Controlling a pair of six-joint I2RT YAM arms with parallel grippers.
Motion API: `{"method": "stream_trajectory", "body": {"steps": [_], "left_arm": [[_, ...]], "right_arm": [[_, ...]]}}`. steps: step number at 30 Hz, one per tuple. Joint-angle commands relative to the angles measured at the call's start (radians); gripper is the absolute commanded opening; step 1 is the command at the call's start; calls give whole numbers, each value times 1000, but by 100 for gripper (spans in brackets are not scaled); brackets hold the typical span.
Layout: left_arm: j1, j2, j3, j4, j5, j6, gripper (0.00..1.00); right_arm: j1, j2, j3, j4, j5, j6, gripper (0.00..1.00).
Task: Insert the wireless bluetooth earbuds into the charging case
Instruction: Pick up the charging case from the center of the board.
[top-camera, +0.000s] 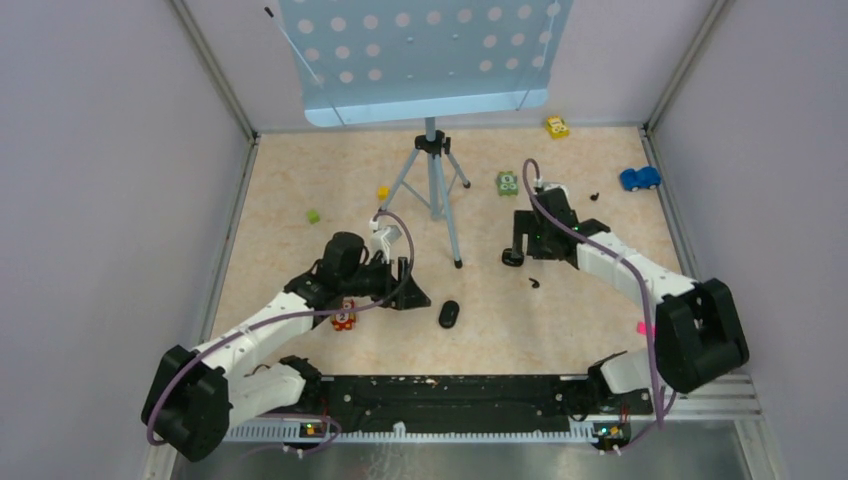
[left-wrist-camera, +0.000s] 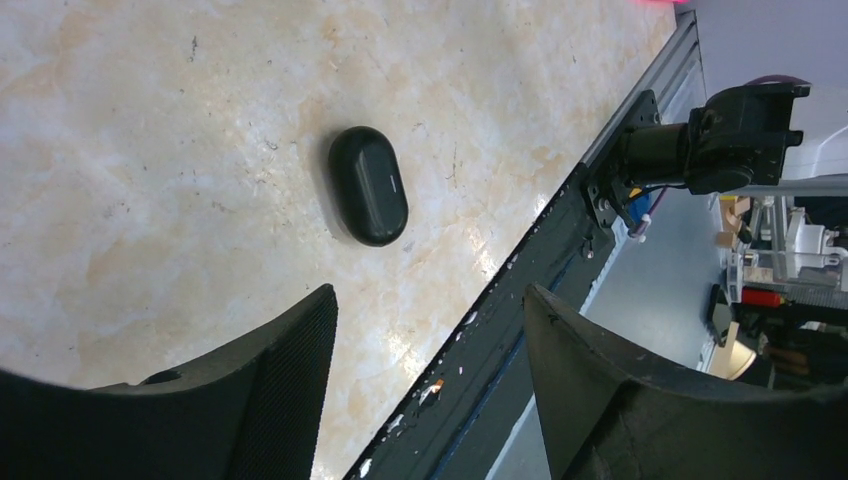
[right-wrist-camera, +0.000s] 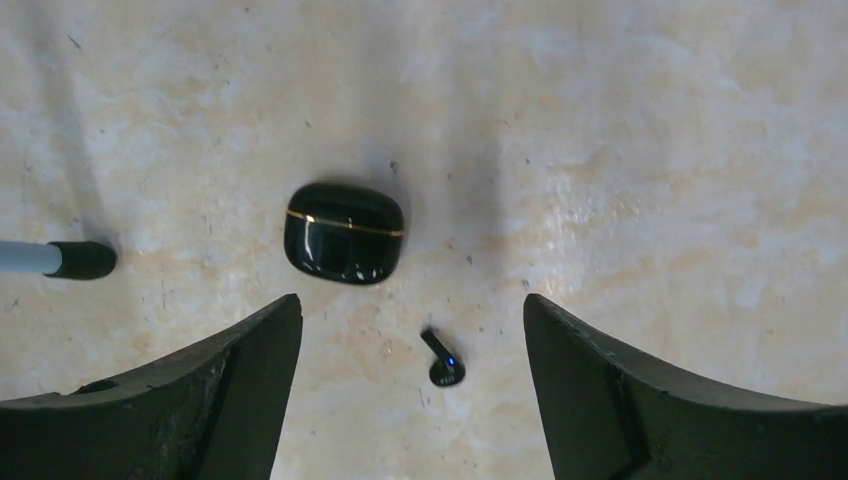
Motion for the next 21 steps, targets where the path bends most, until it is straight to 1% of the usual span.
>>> {"method": "stream_trajectory", "body": {"steps": [1,4,8,16,21], "left_arm": [[2,-8,-23,61,-21,-67,73],[1,-11,-23,57,-18,-76,73],[1,-39,-30,56,-45,-80,73],[3,-17,-37,84,-41,-97,74],[2,2,-10,48,-4,-43,73]], "right_arm": [[-5,138,92,106,-70,-100,80],[-6,194,105,137,-102,-113,80],[-7,242,108,154,-107,-114,80],[1,302,88,198,-114,52,80],[40,339,93,236,-66,103,80]]}}
